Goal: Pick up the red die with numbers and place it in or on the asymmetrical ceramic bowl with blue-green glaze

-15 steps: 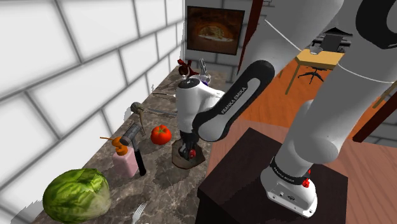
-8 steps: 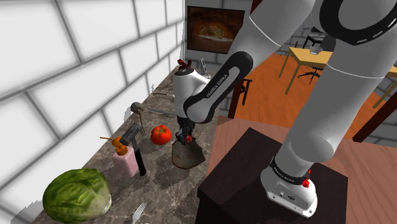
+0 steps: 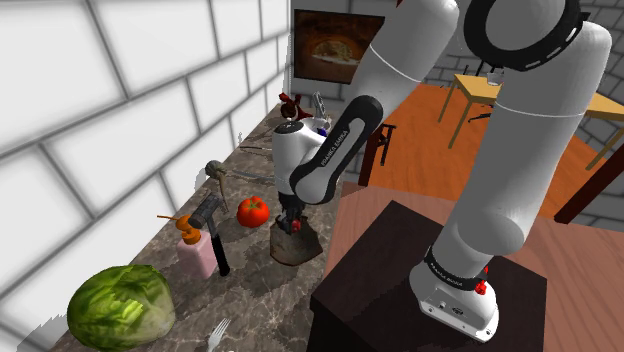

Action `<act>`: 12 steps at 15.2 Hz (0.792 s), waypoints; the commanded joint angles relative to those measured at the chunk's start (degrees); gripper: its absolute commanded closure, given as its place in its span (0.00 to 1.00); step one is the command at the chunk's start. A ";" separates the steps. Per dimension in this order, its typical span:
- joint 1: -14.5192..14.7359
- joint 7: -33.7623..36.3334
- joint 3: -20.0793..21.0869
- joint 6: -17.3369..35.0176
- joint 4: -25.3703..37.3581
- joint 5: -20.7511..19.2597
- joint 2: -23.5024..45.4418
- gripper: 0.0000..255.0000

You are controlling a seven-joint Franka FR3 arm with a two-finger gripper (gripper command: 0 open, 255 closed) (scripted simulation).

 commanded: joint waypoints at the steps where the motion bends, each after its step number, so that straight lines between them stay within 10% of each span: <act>1: 0.22 0.95 -0.52 1.90 -0.01 -1.36 1.95 1.00; 12: 1.00 2.73 -1.79 4.85 0.42 -3.79 5.45 1.00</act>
